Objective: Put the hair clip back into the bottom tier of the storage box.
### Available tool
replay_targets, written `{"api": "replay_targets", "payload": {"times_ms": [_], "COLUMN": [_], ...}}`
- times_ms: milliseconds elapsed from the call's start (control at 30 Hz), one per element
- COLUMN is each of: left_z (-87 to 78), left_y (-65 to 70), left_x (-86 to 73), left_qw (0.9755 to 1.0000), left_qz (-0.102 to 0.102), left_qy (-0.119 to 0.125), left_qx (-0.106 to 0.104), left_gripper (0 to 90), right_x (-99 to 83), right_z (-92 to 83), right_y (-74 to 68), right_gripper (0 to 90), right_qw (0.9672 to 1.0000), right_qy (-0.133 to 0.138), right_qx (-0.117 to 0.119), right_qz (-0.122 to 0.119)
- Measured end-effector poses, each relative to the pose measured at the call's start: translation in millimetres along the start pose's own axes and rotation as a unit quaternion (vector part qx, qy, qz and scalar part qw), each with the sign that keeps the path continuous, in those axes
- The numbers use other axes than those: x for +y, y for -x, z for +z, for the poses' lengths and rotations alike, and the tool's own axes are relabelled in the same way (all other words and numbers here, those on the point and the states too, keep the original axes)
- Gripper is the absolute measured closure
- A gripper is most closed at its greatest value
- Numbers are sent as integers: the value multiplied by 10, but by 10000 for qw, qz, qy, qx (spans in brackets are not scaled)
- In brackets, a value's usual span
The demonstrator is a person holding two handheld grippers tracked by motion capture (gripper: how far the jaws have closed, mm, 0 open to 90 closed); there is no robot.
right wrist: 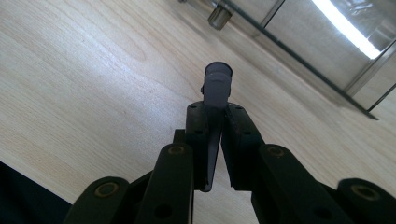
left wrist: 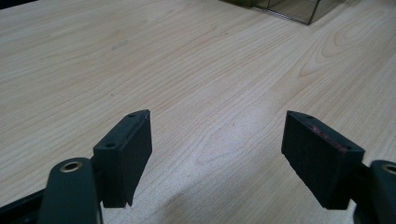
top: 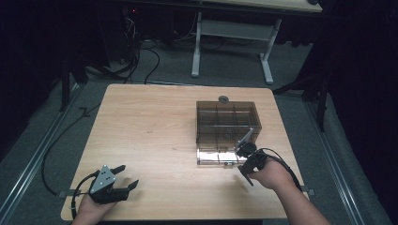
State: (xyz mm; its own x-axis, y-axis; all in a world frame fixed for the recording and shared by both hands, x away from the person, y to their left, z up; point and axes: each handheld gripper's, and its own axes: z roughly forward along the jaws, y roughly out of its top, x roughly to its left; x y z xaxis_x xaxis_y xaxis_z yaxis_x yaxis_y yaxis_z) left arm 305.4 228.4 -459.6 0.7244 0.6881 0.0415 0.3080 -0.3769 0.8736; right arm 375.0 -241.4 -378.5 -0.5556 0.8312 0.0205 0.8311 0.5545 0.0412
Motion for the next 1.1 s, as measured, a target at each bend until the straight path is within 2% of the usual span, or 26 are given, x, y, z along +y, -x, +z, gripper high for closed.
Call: {"api": "replay_targets", "payload": {"times_ms": [133, 167, 233, 400, 433, 500, 667, 733, 800, 867, 900, 933, 1100], "left_z": [3, 3, 2, 2, 2, 3, 1, 2, 4, 3, 3, 0, -2], "left_y": [-1, 0, -1, -1, -2, -2, -3, -4, -4, -4, -4, -5, -9], "left_x": [-1, -1, -1, -1, -1, -1, -1, -1, -2, -2, -2, -1, -1], "left_qw": [10000, 10000, 10000, 10000, 10000, 10000, 10000, 10000, 10000, 10000, 10000, 10000, 10000], "left_qz": [-6, -8, -1, 0, 0, -3, -8, -11, -18, -19, -20, -18, -20], "left_qy": [16, 18, 14, 16, 16, 17, 8, 9, 19, 22, 22, 4, 7], "left_qx": [6, 5, -3, -7, -8, -7, -20, -22, -23, -21, -22, -30, -39], "left_gripper": [249, 249, 249, 249, 249, 249, 249, 249, 249, 249, 249, 249, 249], "right_x": [50, 62, 95, 188, 211, 254, 374, 421, 476, 527, 553, 577, 689], "right_z": [-57, -74, -86, -131, -136, -147, -156, -168, -169, -172, -169, -171, -169], "right_y": [16, -1, 27, 33, 49, 52, 92, 85, 110, 114, 129, 125, 162], "right_gripper": [813, 813, 813, 813, 813, 813, 813, 813, 813, 813, 813, 813, 813], "right_qw": [10000, 9999, 10000, 10000, 9999, 10000, 9997, 10000, 9998, 9998, 9997, 9998, 9995], "right_qy": [46, 2, 66, 55, 76, 73, 119, 78, 140, 180, 199, 158, 234], "right_qx": [-21, -17, -27, -7, -7, -17, -25, -14, -3, 12, 19, 19, -9], "right_qz": [-40, 117, -61, -2, -89, -62, -188, -47, -171, -109, -153, -79, -196]}}
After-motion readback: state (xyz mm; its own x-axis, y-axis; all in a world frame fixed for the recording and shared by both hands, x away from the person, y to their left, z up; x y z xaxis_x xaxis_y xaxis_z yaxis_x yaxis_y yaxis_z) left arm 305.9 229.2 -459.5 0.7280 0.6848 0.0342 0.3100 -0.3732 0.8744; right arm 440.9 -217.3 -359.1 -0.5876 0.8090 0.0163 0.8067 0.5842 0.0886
